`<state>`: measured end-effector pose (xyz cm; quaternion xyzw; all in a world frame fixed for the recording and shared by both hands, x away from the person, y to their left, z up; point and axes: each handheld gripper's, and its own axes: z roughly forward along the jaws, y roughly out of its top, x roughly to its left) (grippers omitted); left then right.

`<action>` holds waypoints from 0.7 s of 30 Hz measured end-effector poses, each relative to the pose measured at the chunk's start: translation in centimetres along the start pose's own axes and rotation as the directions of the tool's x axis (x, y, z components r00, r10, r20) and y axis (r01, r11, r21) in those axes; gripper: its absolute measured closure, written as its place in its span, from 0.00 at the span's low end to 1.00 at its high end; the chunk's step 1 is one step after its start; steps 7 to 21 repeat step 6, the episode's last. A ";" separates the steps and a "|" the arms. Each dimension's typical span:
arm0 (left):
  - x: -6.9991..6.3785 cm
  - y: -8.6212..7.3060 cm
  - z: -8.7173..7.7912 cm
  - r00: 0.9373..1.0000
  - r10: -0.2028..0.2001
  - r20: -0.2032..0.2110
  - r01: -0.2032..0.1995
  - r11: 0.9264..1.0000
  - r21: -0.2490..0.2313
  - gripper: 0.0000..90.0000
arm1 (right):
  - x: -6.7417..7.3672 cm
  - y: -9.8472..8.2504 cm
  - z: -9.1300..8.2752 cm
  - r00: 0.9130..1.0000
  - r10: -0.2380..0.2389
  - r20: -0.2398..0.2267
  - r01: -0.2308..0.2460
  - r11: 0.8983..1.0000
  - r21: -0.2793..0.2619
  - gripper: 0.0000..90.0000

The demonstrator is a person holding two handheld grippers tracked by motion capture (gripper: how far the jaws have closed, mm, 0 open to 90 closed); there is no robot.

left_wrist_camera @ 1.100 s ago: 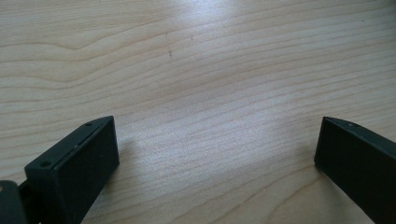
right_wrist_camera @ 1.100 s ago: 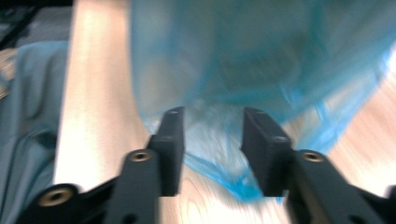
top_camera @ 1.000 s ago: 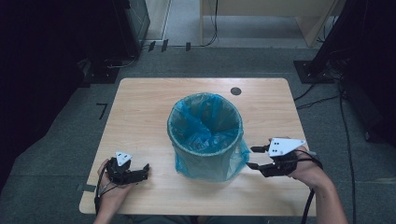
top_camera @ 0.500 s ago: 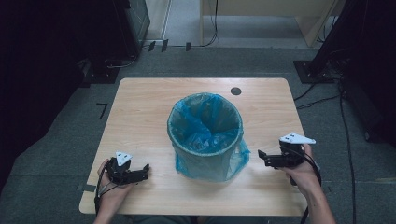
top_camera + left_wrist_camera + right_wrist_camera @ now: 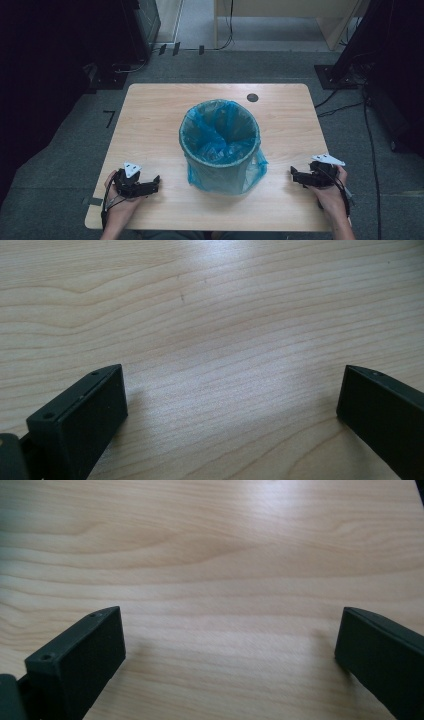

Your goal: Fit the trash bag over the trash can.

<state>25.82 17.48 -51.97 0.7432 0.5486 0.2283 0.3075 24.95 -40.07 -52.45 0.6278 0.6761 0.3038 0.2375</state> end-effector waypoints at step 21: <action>0.0 0.0 0.0 1.000 0.000 0.000 0.000 1.000 0.000 0.00 | 0.2 -0.3 -0.2 0.999 -0.018 0.027 0.018 1.000 0.001 0.00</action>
